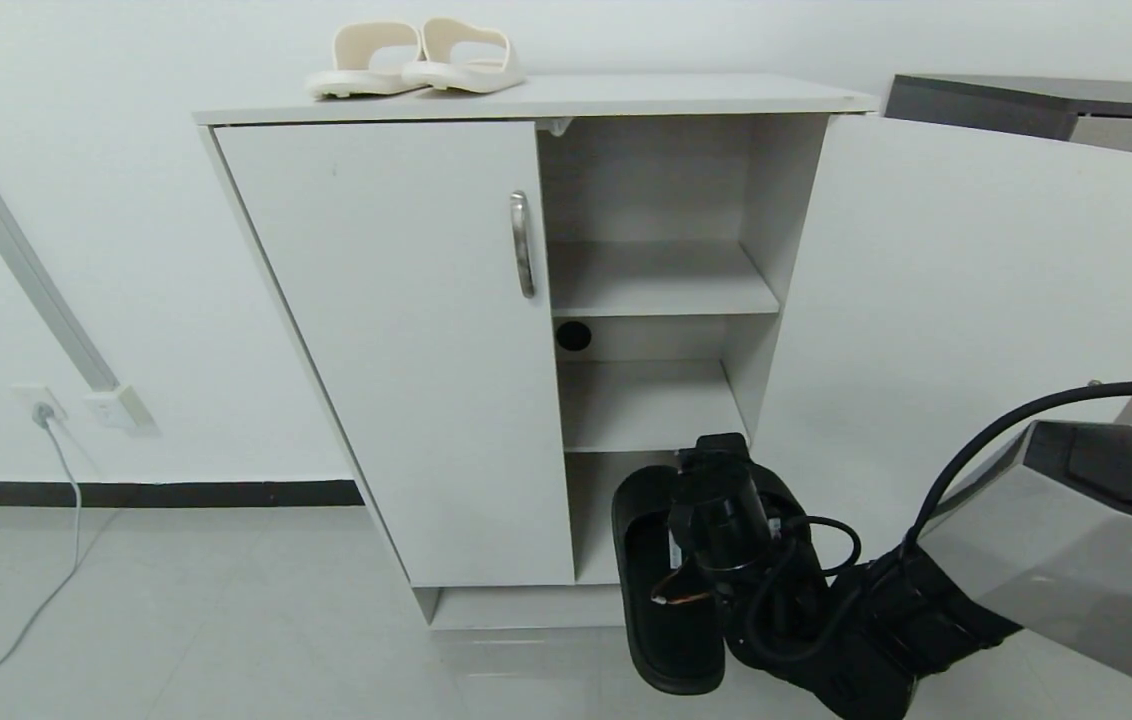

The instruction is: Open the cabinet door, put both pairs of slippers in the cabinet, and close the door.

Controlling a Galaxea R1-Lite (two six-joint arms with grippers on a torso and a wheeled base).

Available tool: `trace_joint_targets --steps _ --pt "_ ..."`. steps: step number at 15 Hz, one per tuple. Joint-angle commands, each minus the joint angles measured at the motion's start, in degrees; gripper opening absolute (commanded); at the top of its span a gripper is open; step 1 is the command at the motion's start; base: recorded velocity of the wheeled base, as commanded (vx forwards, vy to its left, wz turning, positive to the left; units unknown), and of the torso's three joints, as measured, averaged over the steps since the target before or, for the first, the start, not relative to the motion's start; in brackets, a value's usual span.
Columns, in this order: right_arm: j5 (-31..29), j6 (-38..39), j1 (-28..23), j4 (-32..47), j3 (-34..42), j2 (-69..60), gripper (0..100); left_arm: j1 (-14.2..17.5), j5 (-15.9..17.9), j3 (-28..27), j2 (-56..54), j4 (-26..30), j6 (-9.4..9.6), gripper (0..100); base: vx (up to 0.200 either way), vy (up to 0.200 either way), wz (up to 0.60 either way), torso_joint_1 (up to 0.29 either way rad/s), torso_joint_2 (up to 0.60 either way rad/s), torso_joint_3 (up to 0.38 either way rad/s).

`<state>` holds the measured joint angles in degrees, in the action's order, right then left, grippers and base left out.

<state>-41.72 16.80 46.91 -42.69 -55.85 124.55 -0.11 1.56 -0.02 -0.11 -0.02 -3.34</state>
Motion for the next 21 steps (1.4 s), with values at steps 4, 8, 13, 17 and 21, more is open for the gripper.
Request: trace_joint_targets --steps 4,8,13,17,21 --pt "0.23 -3.35 -1.03 -0.02 -6.21 2.27 0 0.02 0.02 0.02 0.11 -0.06 0.09 0 0.0 0.0 0.0 0.0 0.0 0.0" --pt "0.32 -4.41 -2.61 -1.17 -11.3 6.23 0 0.02 0.11 -0.06 0.11 0.02 0.09 0 0.0 0.0 0.0 -0.003 0.0 -0.032" --pt "0.23 -5.2 -2.35 -3.8 -11.65 6.32 0 0.02 0.02 0.02 0.11 0.02 0.09 0 0.0 0.0 0.0 0.003 0.0 -0.183" --pt "-0.3 -9.42 -2.35 -11.01 -10.6 6.23 0 0.02 0.02 -0.06 0.11 0.02 0.09 0 0.0 0.0 0.0 0.001 0.0 -0.199" --pt "0.23 -14.6 -1.91 -21.29 -7.88 7.02 0 0.02 0.02 0.02 0.11 -0.06 0.09 0 0.0 0.0 0.0 0.001 0.0 -0.198"
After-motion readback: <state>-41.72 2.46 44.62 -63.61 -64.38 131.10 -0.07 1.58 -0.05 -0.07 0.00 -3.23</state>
